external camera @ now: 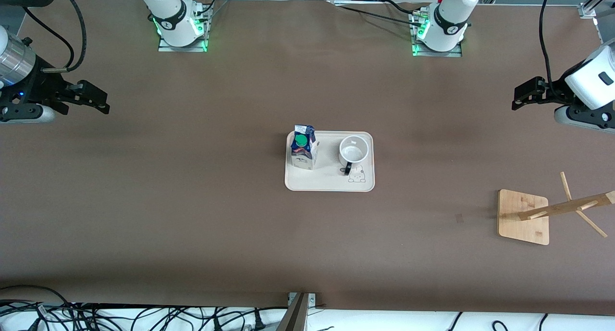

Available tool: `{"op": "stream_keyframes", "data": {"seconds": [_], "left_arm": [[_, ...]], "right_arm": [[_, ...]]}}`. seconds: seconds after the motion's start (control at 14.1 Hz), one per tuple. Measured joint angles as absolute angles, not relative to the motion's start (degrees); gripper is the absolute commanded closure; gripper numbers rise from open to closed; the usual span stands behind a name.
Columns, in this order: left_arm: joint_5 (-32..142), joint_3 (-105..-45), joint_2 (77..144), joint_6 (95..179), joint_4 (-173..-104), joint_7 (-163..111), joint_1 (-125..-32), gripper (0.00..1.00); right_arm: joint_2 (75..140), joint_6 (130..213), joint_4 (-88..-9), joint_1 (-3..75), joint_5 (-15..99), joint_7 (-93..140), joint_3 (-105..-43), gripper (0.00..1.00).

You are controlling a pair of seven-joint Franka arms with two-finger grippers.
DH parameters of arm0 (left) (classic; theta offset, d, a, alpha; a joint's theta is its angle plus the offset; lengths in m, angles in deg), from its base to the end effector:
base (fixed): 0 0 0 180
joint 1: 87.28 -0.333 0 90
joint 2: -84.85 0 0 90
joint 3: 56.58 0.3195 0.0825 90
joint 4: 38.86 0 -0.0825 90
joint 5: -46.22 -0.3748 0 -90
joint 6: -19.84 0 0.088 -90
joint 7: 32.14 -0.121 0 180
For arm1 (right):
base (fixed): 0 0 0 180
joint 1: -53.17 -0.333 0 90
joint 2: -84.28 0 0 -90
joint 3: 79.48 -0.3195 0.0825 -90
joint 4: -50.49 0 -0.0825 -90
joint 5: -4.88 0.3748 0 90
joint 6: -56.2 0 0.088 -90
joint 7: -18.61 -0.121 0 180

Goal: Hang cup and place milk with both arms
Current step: 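Move the right gripper toward the milk carton on the tray, then lower the right gripper and grasp the blue milk carton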

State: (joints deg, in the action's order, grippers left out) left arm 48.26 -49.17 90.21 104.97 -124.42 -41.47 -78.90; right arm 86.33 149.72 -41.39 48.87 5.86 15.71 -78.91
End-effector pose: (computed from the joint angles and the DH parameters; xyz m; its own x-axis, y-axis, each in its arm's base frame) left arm 0.5630 -0.0175 0.5911 0.9789 -0.1810 -0.0949 -0.1780 -0.9832 0.0395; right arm 0.5593 0.0385 0.5844 0.9999 0.0134 -0.0080 0.0133 -0.9998 -0.0163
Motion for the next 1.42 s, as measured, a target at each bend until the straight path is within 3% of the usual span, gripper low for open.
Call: {"op": "stream_keyframes", "data": {"seconds": [0.5, 0.85, 1.42], "left_arm": [[48.4, -48.62, 91.07, 105.06, -124.42, -41.42, -80.47, 0.0], [48.56, -48.6, 91.09, 105.06, -124.36, -41.46, -82.0, 0.0], [48.56, -48.81, 91.09, 105.06, -124.34, -41.46, -82.0, 0.0]], "right_arm": [[90.27, 151.68, -39.37, 46.65, 6.59, 16.73, -79.68, 0.0], [96.89, 153.55, -37.85, 36.93, 6.97, 7.73, -80.26, 0.0], [111.67, 168.58, -31.39, 16.96, 7.84, -25.75, -80.64, 0.0]]}}
